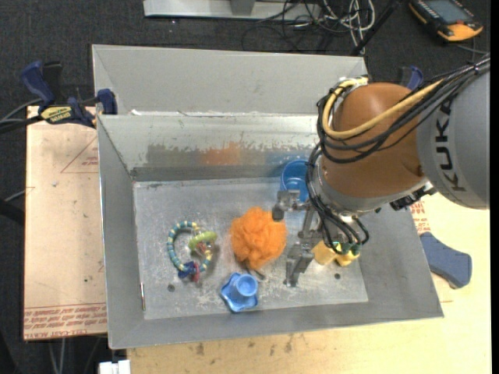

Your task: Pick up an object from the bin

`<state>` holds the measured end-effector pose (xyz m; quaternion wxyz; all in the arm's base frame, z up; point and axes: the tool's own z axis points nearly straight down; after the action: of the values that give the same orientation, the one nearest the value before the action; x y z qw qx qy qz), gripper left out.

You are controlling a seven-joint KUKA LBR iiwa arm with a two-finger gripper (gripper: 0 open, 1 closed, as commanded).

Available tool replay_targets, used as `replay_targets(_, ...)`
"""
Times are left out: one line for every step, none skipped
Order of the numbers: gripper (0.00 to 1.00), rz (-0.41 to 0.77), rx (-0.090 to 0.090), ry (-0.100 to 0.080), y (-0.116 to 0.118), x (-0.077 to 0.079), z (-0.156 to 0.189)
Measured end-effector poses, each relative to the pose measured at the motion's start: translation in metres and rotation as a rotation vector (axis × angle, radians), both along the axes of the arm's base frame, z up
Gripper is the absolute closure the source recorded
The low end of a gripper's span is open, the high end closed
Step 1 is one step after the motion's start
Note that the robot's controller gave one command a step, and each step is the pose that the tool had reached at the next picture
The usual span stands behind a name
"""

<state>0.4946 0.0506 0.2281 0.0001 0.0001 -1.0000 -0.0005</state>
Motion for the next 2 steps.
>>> replay_targets(0.0,0.011,0.001,-0.009,-0.002,0.001,-0.044)
replay_targets(0.0,0.19,0.0,-0.006,0.007,0.016,-0.109)
